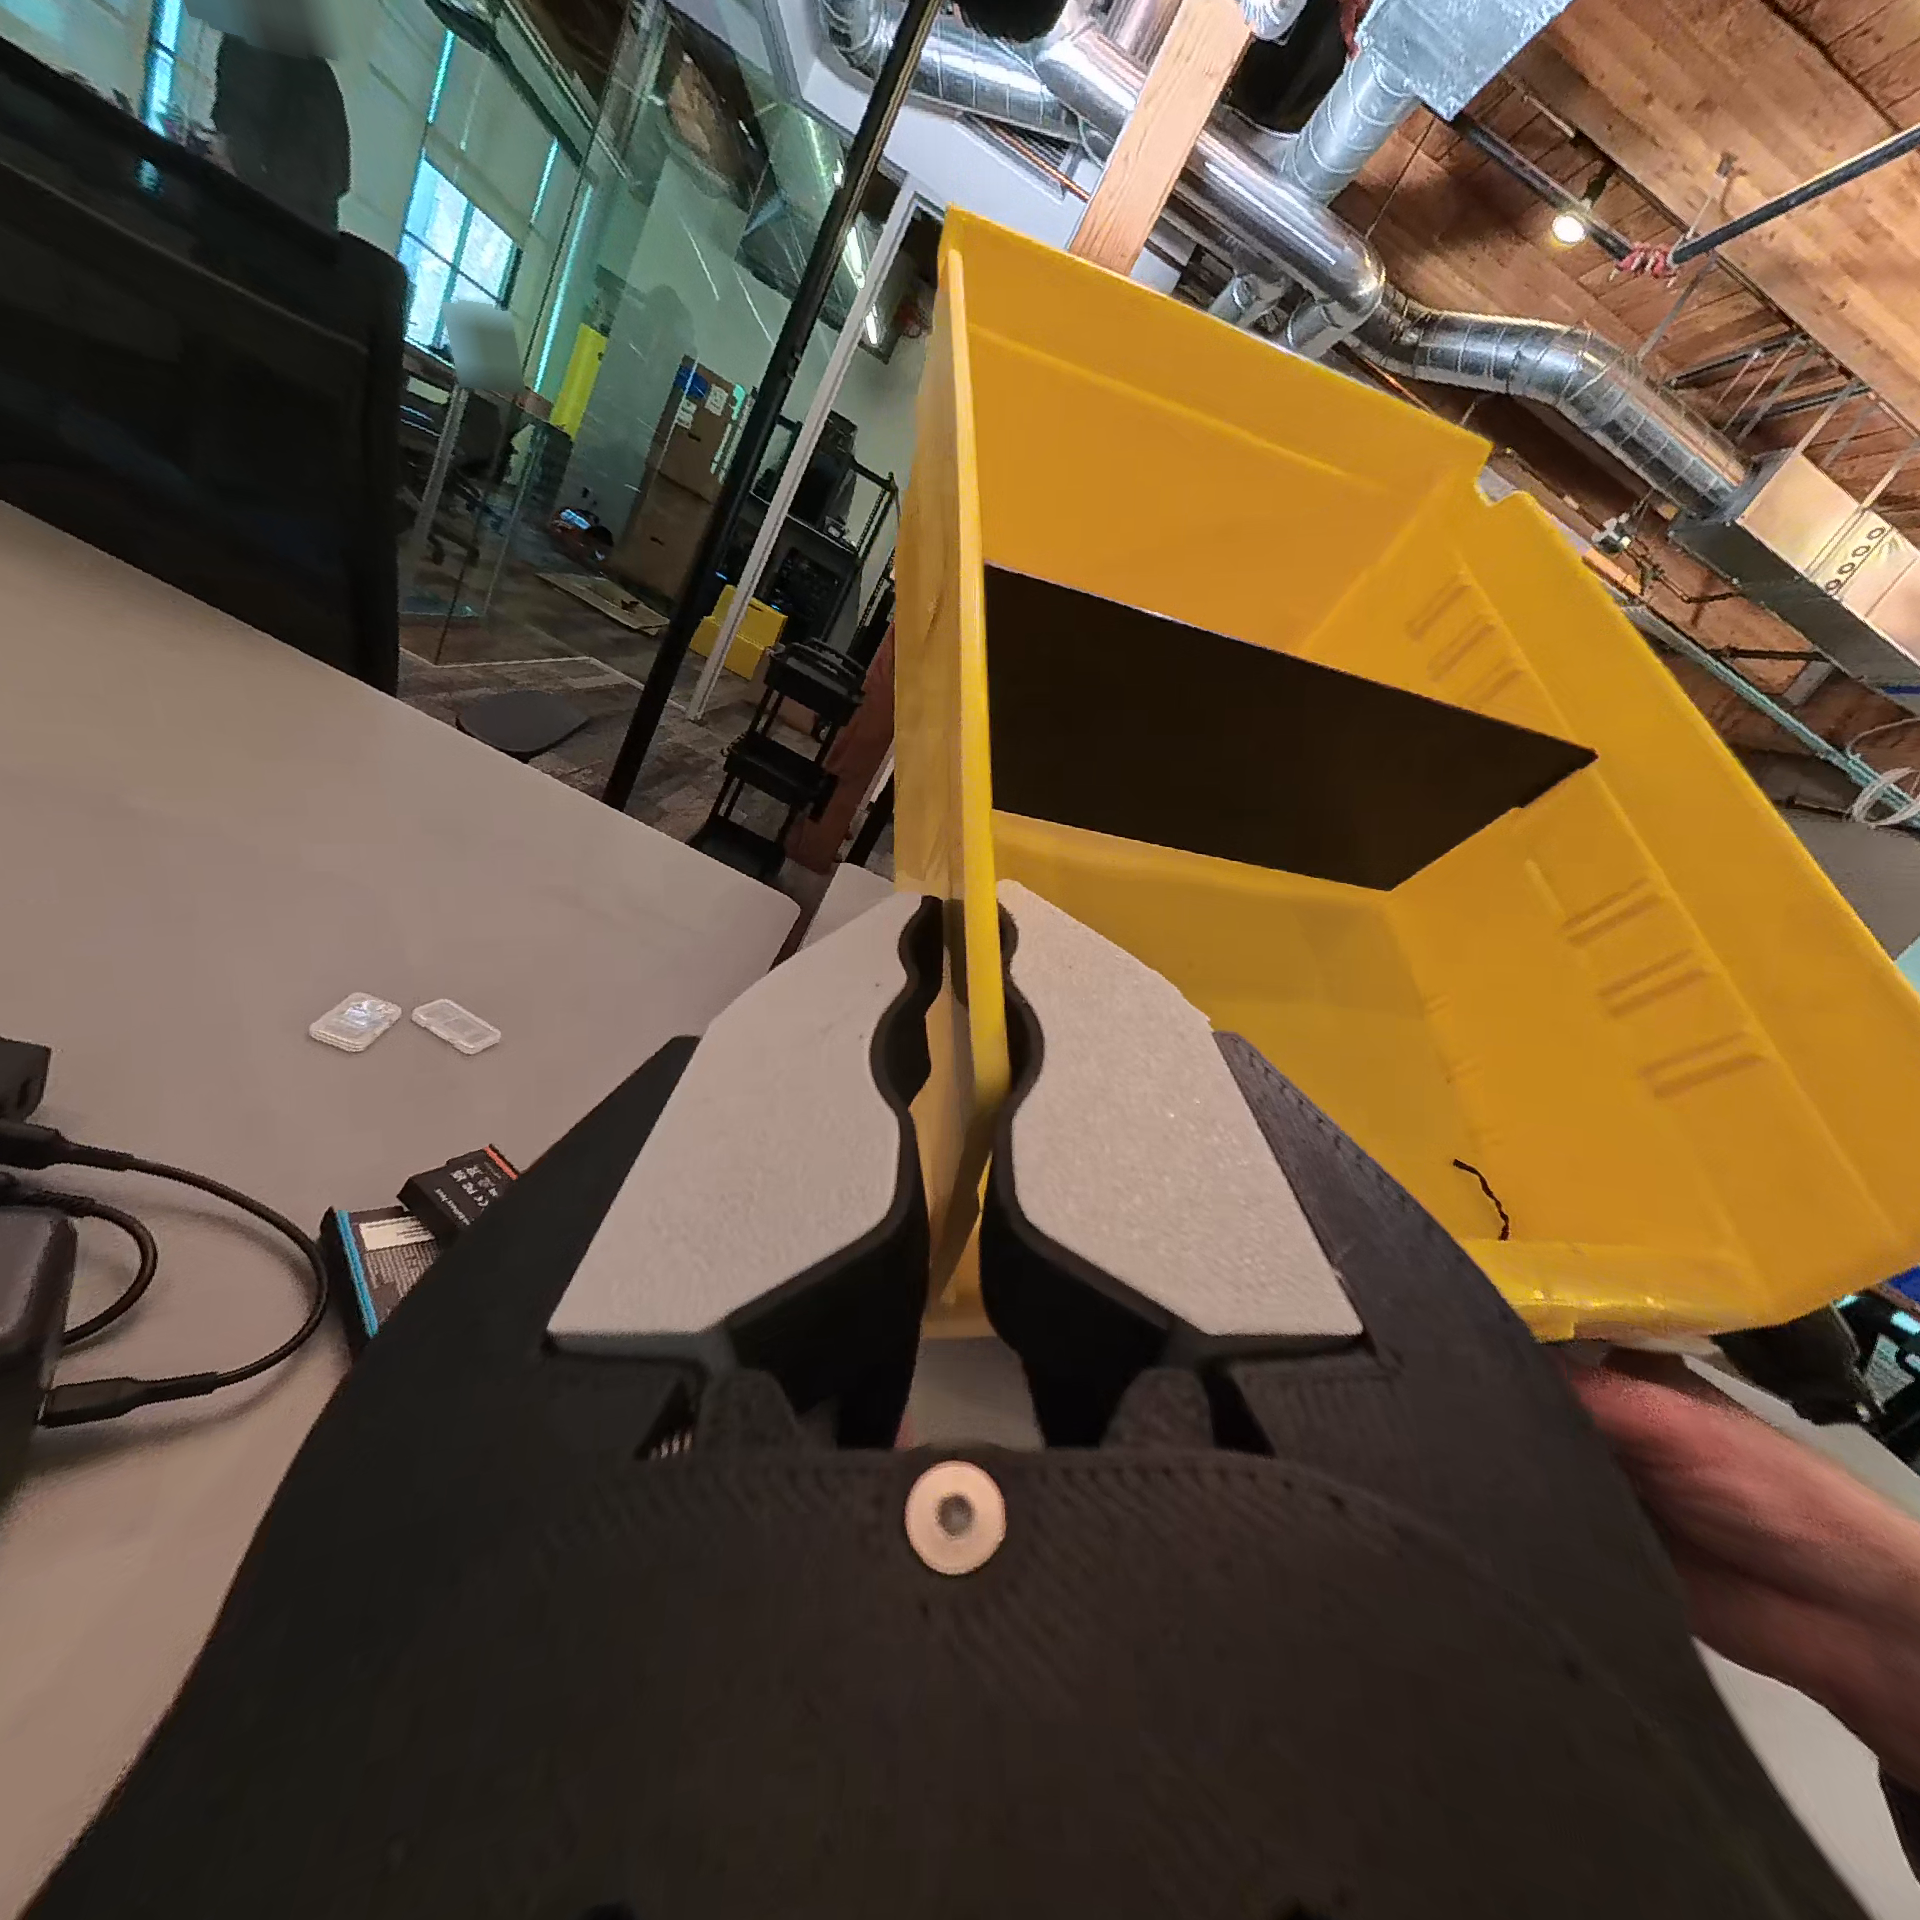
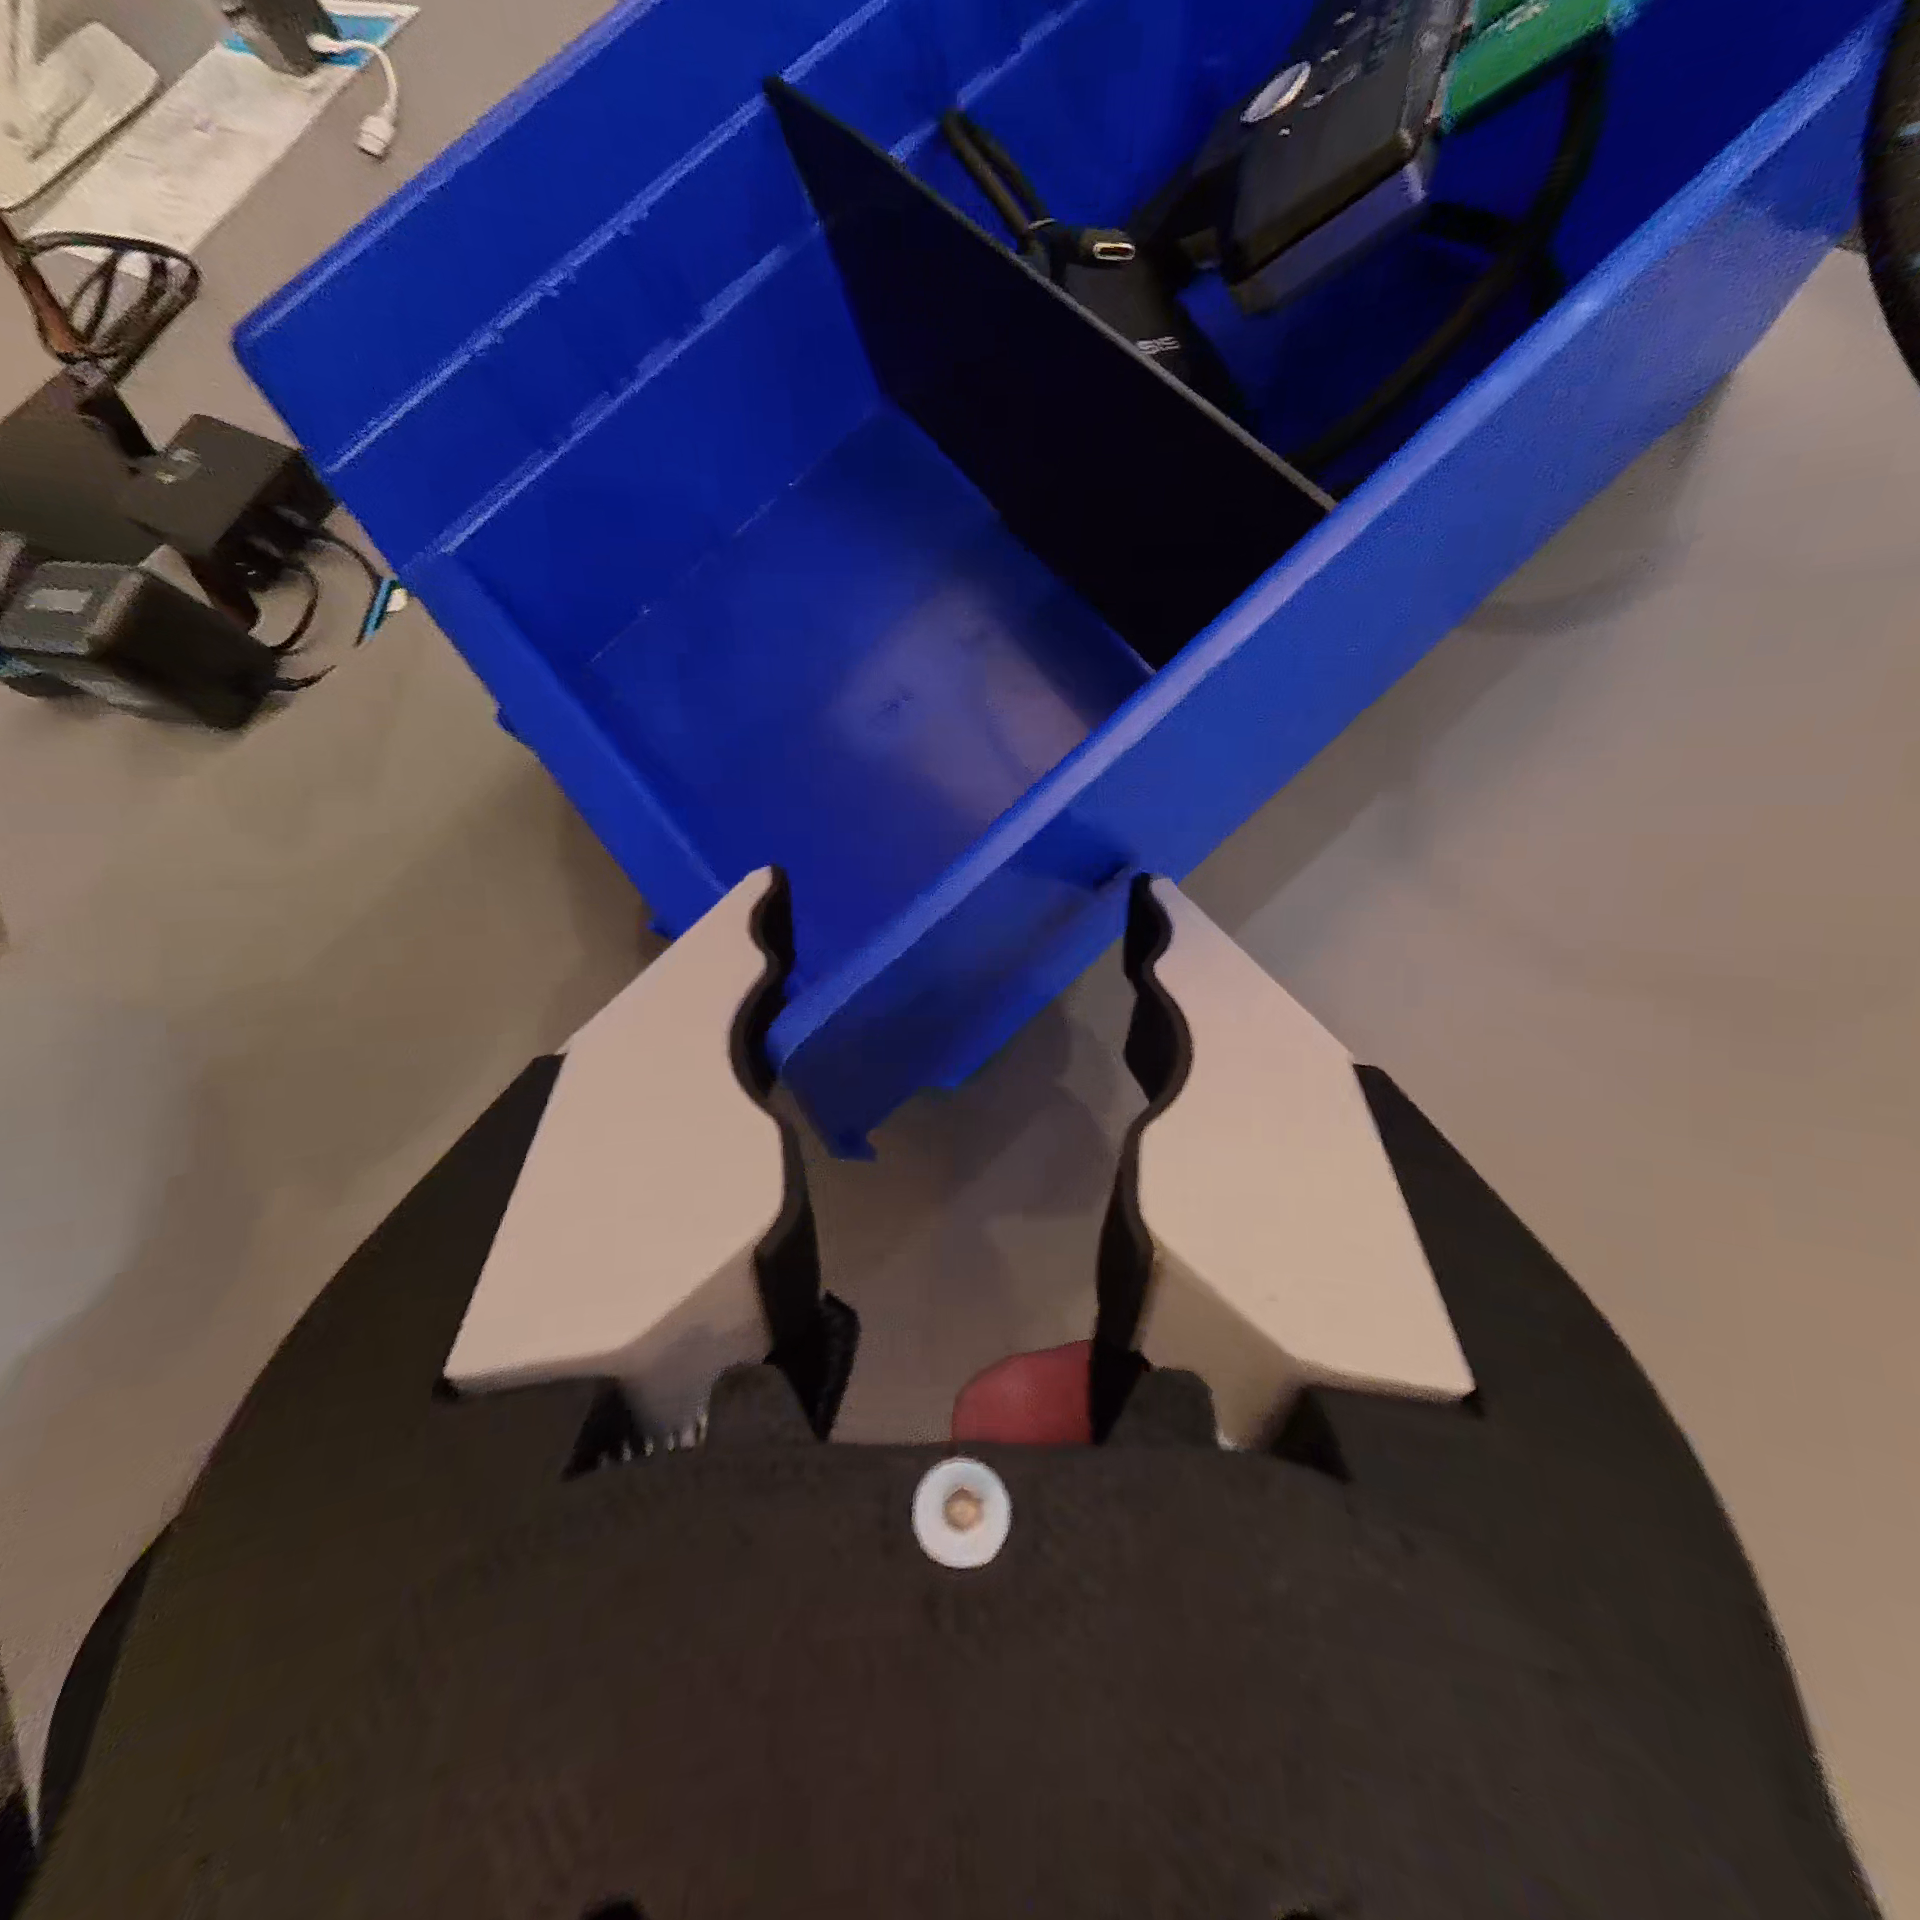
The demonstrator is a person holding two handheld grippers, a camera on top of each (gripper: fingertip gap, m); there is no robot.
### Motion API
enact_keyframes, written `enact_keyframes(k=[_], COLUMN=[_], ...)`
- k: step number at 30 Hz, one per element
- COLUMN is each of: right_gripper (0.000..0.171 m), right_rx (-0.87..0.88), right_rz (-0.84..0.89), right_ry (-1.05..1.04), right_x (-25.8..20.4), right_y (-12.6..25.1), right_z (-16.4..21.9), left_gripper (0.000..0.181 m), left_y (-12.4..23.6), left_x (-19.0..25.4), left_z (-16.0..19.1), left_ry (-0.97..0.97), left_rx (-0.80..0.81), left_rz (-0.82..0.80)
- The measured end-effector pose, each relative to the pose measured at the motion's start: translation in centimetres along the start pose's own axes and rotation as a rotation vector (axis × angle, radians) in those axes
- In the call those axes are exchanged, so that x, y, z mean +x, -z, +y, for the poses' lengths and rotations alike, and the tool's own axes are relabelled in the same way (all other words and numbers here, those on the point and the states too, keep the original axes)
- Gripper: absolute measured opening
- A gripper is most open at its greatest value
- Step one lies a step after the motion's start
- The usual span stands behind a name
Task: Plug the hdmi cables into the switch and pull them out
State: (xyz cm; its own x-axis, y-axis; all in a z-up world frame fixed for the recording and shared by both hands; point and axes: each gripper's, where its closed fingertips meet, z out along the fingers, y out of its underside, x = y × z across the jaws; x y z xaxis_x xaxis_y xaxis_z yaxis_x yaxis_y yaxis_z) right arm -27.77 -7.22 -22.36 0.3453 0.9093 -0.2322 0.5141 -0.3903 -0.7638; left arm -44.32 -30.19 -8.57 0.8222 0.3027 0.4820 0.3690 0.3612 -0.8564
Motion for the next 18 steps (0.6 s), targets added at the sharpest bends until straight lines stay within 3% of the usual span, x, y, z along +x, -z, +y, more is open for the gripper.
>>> enact_keyframes(k=[1,5,9,13,16,18], right_gripper=[0.069,0.082,0.096,0.102,0.107,0.107], right_rx=[-0.002,0.077,0.292,0.593,0.628,0.661], right_rz=[-0.018,-0.014,-0.047,-0.275,-0.192,-0.132], right_ry=[0.01,0.095,0.137,0.283,0.42,0.399], right_x=[-0.3,0.1,1.3,-1.5,-1.8,-0.9], right_y=[0.4,5.3,14.3,26.1,31.1,33.7], right_z=[0.1,-0.3,-2.8,-4.1,-2.4,-1.5], left_gripper=[0.005,0.005,0.005,0.005,0.005,0.005], left_y=[0.0,-0.3,-1.2,-2.4,-3.9,-5.0], left_x=[0.3,2.7,7.5,15.1,22.1,27.0], left_z=[-0.1,-0.7,-0.9,-0.2,2.0,4.2], left_ry=[-0.009,-0.068,-0.119,-0.217,-0.247,-0.269], left_rx=[0.0,0.005,-0.005,-0.018,-0.048,-0.074], left_rz=[0.003,0.03,0.099,0.177,0.248,0.309])
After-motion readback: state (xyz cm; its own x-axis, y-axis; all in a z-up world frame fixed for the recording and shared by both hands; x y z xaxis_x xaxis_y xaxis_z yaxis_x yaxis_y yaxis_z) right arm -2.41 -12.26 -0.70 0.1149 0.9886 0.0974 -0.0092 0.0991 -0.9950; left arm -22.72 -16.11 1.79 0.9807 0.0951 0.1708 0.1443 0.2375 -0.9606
